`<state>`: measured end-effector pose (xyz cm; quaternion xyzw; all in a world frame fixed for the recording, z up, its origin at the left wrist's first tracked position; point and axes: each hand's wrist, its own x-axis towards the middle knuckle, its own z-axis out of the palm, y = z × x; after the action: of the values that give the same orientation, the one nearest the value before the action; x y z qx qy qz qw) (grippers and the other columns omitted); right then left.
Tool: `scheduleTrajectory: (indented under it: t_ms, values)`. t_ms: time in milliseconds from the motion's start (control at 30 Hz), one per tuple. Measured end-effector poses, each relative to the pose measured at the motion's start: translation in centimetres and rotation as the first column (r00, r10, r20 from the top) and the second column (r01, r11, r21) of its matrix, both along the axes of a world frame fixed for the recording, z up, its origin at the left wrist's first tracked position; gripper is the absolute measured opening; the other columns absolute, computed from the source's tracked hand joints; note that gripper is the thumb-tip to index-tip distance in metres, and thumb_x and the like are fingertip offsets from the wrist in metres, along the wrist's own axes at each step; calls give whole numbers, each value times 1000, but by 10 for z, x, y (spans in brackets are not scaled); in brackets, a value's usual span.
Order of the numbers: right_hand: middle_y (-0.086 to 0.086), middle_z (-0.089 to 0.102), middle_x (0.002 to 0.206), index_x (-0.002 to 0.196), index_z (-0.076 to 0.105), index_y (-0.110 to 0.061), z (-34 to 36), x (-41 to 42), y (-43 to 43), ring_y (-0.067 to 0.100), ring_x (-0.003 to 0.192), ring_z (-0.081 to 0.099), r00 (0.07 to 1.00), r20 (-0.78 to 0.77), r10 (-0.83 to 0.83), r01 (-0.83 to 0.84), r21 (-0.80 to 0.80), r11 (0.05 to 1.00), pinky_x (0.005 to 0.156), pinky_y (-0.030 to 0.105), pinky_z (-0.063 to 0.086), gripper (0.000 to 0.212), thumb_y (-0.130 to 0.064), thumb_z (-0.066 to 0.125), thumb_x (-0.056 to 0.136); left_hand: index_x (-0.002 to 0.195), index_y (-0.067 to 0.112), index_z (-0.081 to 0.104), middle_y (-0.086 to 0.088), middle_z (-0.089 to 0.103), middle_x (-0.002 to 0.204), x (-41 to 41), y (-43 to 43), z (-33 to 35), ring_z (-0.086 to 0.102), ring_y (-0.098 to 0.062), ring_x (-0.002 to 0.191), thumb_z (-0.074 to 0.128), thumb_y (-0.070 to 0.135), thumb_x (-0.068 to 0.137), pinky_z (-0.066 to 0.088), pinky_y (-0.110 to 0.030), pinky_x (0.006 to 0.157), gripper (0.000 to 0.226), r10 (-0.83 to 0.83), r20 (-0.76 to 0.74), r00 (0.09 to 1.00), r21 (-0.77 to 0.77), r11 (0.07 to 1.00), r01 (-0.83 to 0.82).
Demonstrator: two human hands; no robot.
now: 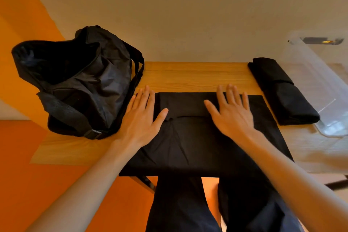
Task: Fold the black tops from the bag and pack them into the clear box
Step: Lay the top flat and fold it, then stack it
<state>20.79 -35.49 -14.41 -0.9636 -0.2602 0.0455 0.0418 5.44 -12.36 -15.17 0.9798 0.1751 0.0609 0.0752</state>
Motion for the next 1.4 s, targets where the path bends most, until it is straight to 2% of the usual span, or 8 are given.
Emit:
scheduleTrajectory:
  t_ms: [133,267,467,733,933,1033,1167,1400]
  values:
    - [2,-22,168,160,-16,-24,-6,24,-34,18,150,-29,997,-62,42,-47,-74,996,121,42,-23,87,-76,-6,91,162,28,-11,2,-22,169,23,-23,7,-22,-14,154,9,67,102,-11,-33,125,74,-168,-48,985,32,985,169]
    - [0,-23,168,160,-17,-24,-13,29,-53,15,151,-27,998,-49,43,-47,-74,996,124,44,-19,86,-75,-7,91,162,32,-9,7,-21,169,25,-18,-3,-21,-12,154,16,64,104,-9,-36,126,71,-127,-209,970,32,990,137]
    - [2,-18,168,161,-13,-27,-7,14,-75,17,152,-27,987,92,129,-127,-34,991,123,42,-21,86,-78,-13,91,162,31,-7,8,-20,169,-5,-20,10,-22,-10,154,0,76,94,-10,-32,125,82,-154,-211,965,30,986,164]
    - [9,10,171,163,16,-30,-27,-69,-141,24,159,3,871,243,427,-454,68,888,127,52,10,81,-76,27,98,161,19,30,-9,19,170,-103,-52,-19,16,-26,157,62,68,87,19,-46,126,94,-444,35,896,199,881,429]
    - [15,24,167,160,31,-23,-52,-80,-160,31,155,22,764,416,494,-533,-23,845,123,56,23,99,-79,60,83,155,12,42,-17,41,159,-123,-34,-45,35,-33,150,65,22,90,37,-51,118,69,-458,109,882,347,849,398]
    - [16,31,164,158,36,-20,-65,-78,-174,32,152,30,741,494,455,-533,22,846,120,55,30,90,-48,80,84,149,6,48,-20,47,153,-126,-29,-48,42,-36,145,56,7,91,41,-53,114,58,-475,194,858,353,850,391]
    - [15,43,157,154,40,-19,-77,-72,-196,32,142,45,692,601,400,-576,125,808,117,49,36,71,-13,69,90,141,1,56,-23,53,145,-135,-23,-52,48,-39,140,47,-1,96,42,-53,114,46,-538,225,812,375,817,438]
    - [14,66,134,122,73,-5,-68,-68,-217,31,122,63,675,647,354,-632,261,730,101,43,49,29,-17,59,100,130,-4,63,-22,58,138,-151,-20,-50,53,-38,134,44,2,98,46,-51,110,38,-486,307,818,350,857,378]
